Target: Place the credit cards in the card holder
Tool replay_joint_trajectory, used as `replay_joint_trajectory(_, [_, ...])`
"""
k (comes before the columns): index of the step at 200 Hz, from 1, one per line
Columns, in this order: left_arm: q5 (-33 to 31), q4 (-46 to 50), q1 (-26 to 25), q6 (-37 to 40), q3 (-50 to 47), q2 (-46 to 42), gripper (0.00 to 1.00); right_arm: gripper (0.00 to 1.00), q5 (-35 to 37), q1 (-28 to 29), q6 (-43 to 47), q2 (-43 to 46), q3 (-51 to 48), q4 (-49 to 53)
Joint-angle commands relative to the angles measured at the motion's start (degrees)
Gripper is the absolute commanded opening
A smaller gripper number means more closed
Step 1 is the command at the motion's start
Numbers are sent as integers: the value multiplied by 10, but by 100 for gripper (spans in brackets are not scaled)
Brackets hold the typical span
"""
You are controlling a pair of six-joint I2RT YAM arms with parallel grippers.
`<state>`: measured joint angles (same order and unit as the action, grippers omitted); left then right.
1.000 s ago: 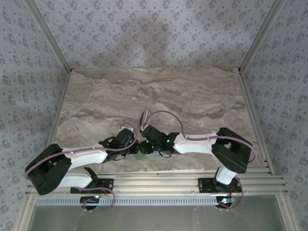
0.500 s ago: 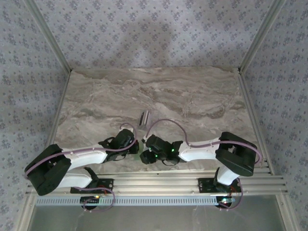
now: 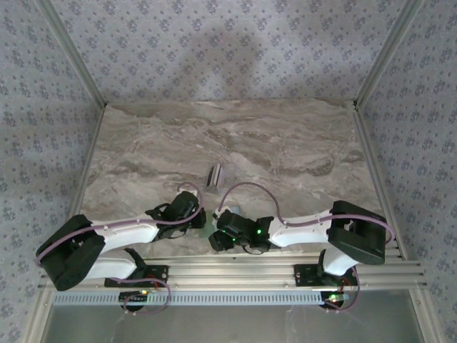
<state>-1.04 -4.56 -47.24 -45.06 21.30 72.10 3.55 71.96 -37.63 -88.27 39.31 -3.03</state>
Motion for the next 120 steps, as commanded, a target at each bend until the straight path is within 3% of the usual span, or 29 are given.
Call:
replay_joint_trajectory(1, [-15,41,7,0,-3,-6,6,56,13,-7,4,-5,21,28])
replay_joint_trajectory(49, [-13,46,11,2,-3,-12,6,66,-20,-10,5,-3,28,2])
replay_joint_trajectory(120, [-4,31,13,-2,-5,-5,6,69,-60,-28,-5,-22,43,-52])
